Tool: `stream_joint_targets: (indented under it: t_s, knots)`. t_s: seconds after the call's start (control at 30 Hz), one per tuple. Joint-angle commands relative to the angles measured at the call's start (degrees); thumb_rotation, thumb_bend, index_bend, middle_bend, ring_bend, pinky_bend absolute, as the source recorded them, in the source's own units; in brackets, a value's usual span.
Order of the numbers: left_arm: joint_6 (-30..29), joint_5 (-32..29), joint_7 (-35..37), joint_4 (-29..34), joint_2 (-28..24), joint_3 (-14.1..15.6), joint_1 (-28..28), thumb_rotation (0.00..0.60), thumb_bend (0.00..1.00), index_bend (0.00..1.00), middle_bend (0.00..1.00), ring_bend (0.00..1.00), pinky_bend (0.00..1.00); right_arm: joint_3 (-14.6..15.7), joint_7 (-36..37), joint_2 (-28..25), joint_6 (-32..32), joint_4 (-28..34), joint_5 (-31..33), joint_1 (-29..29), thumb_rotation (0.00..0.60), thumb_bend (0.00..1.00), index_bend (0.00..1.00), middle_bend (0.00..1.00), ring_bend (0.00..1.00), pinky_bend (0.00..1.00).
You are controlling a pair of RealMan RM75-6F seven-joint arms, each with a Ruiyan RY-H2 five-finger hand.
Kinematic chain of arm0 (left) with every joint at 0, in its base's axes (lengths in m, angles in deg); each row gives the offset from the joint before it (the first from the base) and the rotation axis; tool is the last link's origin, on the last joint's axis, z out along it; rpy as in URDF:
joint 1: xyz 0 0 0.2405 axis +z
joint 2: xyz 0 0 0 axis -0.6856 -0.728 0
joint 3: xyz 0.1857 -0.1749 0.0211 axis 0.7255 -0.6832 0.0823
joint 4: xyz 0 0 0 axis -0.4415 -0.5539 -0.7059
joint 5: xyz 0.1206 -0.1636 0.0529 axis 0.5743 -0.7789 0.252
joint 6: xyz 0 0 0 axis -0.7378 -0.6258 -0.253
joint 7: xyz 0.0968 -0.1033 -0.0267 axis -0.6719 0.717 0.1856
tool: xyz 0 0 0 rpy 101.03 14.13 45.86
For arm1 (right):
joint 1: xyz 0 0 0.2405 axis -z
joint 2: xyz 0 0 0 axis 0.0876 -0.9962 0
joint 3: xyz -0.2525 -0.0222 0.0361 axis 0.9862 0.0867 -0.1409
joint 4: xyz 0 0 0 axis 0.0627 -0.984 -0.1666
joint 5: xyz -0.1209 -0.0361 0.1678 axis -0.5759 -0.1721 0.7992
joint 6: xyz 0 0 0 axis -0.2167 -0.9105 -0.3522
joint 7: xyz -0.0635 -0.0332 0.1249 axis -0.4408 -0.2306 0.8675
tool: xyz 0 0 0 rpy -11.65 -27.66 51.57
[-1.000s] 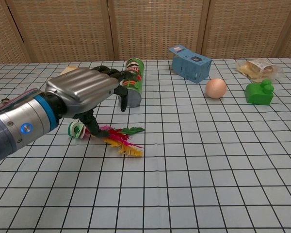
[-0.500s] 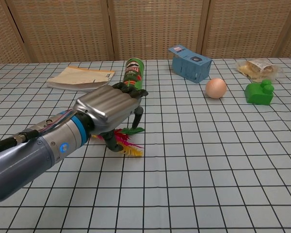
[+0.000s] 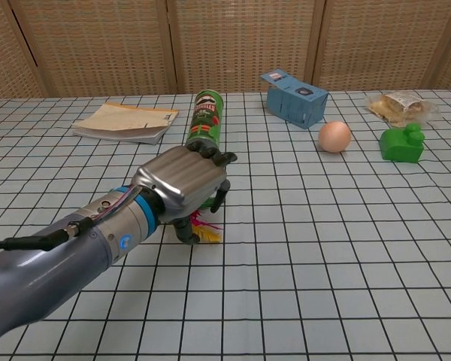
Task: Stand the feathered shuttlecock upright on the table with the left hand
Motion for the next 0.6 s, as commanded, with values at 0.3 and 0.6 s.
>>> stream_joint_targets:
  t_s: [0.3, 0.6]
  knots:
    - [0.1, 0.1, 0.9, -3.9, 2.6, 0.6, -1.3, 0.600, 0.34, 0.55, 0.00, 0.00, 0.00, -0.1, 1.4, -0.1, -0.1, -0.1, 0.0, 0.0, 0.600, 0.04, 0.10, 0.00, 0.00, 0.03]
    - [0.0, 0.4, 1.5, -5.0, 2.9, 1.3, -1.4, 0.600, 0.42, 0.62, 0.00, 0.00, 0.00, 0.0, 2.1, -0.1, -0.2, -0.1, -0.3, 0.0, 0.600, 0.04, 0.10, 0.00, 0.00, 0.03]
